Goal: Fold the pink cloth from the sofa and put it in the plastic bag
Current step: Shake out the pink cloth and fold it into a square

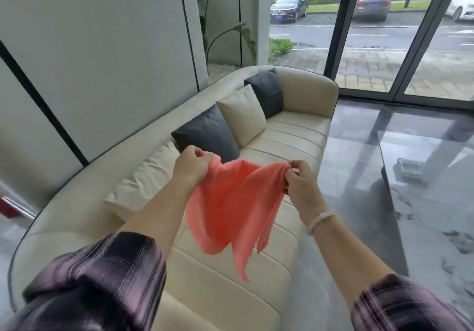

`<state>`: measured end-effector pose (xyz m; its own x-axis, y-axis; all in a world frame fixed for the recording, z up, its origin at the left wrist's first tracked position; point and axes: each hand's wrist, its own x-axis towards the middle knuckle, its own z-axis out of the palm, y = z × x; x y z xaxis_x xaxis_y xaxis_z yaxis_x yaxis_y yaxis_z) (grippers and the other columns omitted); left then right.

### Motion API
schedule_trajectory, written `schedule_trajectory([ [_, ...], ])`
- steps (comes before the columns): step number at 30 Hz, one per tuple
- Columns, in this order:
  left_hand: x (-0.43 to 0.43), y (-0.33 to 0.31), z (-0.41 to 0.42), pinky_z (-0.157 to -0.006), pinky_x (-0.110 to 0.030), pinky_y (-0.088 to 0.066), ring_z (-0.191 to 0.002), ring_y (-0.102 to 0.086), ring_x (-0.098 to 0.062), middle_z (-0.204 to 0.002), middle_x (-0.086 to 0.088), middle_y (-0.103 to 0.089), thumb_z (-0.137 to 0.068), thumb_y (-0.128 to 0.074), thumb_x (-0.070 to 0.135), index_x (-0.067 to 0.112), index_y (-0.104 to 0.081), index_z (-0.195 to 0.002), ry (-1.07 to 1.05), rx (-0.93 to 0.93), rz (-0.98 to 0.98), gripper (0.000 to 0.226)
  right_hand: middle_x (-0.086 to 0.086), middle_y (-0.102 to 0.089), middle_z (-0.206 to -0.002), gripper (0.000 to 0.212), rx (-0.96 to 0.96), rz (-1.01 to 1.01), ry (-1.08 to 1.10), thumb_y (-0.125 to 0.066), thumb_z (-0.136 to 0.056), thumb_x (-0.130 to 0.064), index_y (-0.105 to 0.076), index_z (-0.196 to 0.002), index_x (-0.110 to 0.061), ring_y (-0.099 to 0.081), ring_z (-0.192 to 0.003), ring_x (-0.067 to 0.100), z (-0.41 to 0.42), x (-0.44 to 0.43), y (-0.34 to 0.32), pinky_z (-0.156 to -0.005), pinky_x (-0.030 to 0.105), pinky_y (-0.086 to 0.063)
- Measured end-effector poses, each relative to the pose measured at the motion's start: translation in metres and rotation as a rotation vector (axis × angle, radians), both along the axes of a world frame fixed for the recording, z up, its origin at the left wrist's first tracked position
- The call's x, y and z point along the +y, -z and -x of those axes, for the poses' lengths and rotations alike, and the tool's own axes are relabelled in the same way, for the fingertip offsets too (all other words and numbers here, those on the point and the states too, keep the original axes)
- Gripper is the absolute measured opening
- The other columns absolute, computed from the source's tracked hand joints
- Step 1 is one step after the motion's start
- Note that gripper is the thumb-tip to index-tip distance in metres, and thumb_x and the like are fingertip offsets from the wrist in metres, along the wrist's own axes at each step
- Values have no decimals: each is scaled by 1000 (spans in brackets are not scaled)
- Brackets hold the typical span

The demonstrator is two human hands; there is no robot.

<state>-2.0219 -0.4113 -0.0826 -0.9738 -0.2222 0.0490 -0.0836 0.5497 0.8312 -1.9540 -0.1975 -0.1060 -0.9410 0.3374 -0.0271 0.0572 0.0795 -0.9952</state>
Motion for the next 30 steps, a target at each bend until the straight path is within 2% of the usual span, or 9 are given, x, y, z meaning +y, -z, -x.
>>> schedule_trajectory([
  [2, 42, -17, -2, -77, -30, -39, -89, -55, -21, -90, 0, -59, -81, -61, 33, 14, -55, -91, 14, 48, -39, 22, 9, -55, -84, 13, 30, 18, -17, -40, -94, -8, -51, -96, -15, -53, -78, 23, -1, 44, -22, -84, 51, -51],
  [7, 139, -57, -10, -79, -31, -41, -88, -53, -19, -93, 0, -59, -86, -58, 32, 17, -54, -92, 18, 214, -96, 17, 10, -57, -89, 19, 126, 31, 33, -40, -91, -4, -53, -89, -18, -56, -81, 23, -5, 151, -72, -88, 48, -50],
  [12, 216, -98, -14, -58, -23, -35, -69, -49, -7, -75, 8, -53, -85, -59, 30, 14, -55, -87, 74, 267, -120, 16, 9, -57, -90, 22, 208, 33, 154, -40, -89, -6, -56, -85, -20, -53, -84, 23, -20, 245, -119, -83, 44, -49],
  [15, 256, -120, -14, -68, -28, -36, -75, -52, -17, -73, 5, -54, -84, -61, 29, 13, -56, -85, 98, 280, -129, 17, 2, -59, -90, 13, 255, -15, 199, -52, -86, -10, -56, -89, -22, -56, -81, 17, -32, 284, -142, -76, 37, -50],
  [18, 299, -139, -16, -72, -28, -36, -81, -51, -20, -77, 3, -55, -84, -60, 28, 13, -55, -87, 149, 288, -150, 16, 7, -54, -92, 29, 278, -114, 206, -53, -79, 4, -56, -101, -14, -53, -83, 20, -41, 317, -160, -77, 42, -51],
  [20, 325, -150, -17, -73, -29, -38, -83, -53, -22, -80, 0, -56, -85, -58, 25, 12, -55, -89, 202, 308, -177, 14, 5, -54, -91, 37, 299, -159, 249, -48, -77, 8, -57, -97, -22, -53, -82, 19, -47, 335, -169, -75, 39, -50],
  [24, 368, -169, -20, -71, -27, -42, -86, -55, -18, -86, 1, -57, -80, -67, 18, 12, -54, -96, 339, 307, -364, 22, 3, -61, -95, 36, 332, -192, 310, -46, -84, 2, -57, -90, -32, -59, -87, 18, -54, 365, -181, -79, 38, -52],
  [27, 391, -177, -17, -80, -38, -51, -93, -57, -22, -98, -6, -60, -75, -71, 15, 15, -53, -105, 433, 203, -565, 35, 2, -64, -96, 32, 347, -202, 366, -45, -89, -3, -59, -89, -32, -60, -90, 18, -57, 389, -189, -78, 34, -52],
  [30, 407, -179, -4, -82, -39, -51, -95, -59, -23, -103, -8, -62, -73, -73, 16, 15, -54, -108, 480, 162, -602, 40, 5, -66, -97, 28, 377, -173, 443, -48, -89, -4, -61, -88, -29, -62, -86, 19, -59, 412, -199, -76, 35, -53],
])
